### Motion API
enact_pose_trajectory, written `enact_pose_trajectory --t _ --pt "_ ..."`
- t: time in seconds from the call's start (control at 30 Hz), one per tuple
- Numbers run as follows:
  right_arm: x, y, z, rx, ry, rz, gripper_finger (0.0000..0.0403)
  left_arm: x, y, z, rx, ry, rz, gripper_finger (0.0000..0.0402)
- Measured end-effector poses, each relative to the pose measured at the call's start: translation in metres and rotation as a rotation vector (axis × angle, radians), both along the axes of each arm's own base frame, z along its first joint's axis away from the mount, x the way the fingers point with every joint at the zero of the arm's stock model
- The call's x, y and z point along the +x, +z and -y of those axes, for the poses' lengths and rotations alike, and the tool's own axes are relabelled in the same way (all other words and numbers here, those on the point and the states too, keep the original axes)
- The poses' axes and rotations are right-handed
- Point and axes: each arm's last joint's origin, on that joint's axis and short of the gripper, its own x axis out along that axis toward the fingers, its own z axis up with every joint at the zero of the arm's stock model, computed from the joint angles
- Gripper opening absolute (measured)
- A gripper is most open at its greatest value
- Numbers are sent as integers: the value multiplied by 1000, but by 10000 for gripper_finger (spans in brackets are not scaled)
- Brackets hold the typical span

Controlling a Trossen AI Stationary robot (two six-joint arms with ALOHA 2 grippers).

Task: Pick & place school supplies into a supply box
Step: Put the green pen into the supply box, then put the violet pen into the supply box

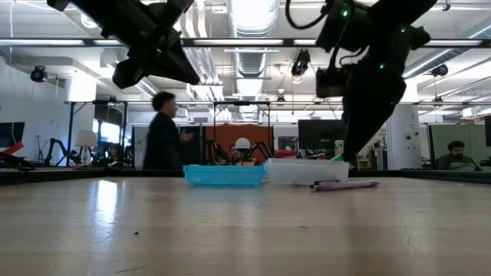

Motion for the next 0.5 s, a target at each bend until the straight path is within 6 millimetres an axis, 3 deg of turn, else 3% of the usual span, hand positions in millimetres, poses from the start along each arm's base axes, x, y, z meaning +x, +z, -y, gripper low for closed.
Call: enact_pose_trajectory --t 0.1,0.27,0.5 --pt "4 -4 2 -25 -25 -16 57 0 0 0 0 0 -2 0" --pt "6 7 8 -52 -50 24 49 0 0 0 -1 0 -3 0" --pt "5 7 28 -117 -109 15 49 0 -1 0 1 1 -9 0"
